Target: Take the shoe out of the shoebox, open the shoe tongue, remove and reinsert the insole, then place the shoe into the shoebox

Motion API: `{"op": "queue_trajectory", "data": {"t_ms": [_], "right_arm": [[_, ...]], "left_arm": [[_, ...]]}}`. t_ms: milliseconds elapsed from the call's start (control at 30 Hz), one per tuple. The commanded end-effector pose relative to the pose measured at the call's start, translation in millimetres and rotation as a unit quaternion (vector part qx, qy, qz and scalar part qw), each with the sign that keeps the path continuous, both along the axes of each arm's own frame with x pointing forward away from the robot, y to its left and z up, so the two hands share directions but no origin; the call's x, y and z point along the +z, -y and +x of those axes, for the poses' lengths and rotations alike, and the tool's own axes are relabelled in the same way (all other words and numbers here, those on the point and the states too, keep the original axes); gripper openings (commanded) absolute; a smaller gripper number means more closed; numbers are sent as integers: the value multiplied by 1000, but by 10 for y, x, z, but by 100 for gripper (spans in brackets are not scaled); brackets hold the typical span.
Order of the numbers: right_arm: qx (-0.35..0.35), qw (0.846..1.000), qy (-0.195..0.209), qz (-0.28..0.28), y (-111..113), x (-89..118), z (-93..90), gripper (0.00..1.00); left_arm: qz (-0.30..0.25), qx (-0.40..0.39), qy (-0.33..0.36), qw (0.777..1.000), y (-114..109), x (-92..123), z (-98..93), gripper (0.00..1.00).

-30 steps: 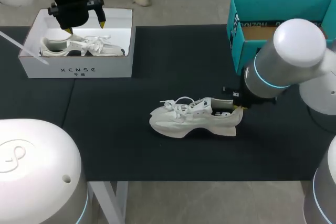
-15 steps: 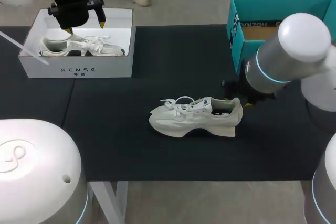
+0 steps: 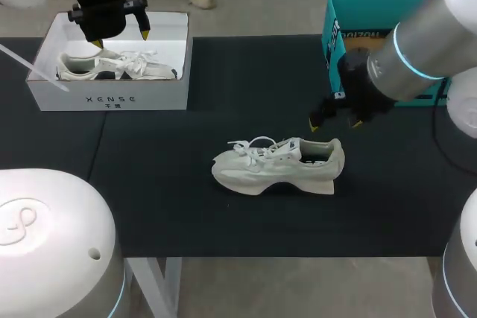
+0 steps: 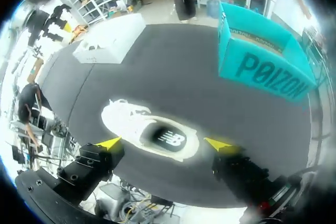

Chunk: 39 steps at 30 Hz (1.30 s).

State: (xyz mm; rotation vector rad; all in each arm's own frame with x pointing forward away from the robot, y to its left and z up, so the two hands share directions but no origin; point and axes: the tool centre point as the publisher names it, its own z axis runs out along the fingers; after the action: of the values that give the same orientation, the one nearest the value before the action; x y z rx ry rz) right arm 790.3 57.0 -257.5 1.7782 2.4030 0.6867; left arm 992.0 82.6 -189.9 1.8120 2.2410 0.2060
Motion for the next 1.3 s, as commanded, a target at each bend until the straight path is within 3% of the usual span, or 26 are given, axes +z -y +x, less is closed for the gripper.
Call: {"op": "queue_trajectory", "data": {"t_ms": [33, 800, 833, 933, 1033, 1067, 1300], "right_arm": [[154, 985, 80, 10, 110, 10, -120, 100], [154, 985, 80, 10, 110, 10, -120, 100], [179, 979, 98, 10, 167, 17, -121, 100], [295, 946, 131, 32, 326, 27, -119, 100], [413, 892, 155, 93, 490, 45, -119, 100], [460, 865, 159, 119, 530, 51, -122, 100], [662, 711, 177, 156, 736, 109, -201, 100]], "left_arm": [[1, -1, 0, 1000, -3, 4, 2, 100], [1, -1, 0, 1000, -3, 4, 2, 100], [1, -1, 0, 1000, -3, 4, 2, 100], [1, -1, 0, 1000, -3, 4, 2, 100], [1, -1, 0, 1000, -3, 4, 2, 100], [1, -1, 0, 1000, -3, 4, 2, 100], [1, -1, 0, 1000, -3, 4, 2, 100]]}}
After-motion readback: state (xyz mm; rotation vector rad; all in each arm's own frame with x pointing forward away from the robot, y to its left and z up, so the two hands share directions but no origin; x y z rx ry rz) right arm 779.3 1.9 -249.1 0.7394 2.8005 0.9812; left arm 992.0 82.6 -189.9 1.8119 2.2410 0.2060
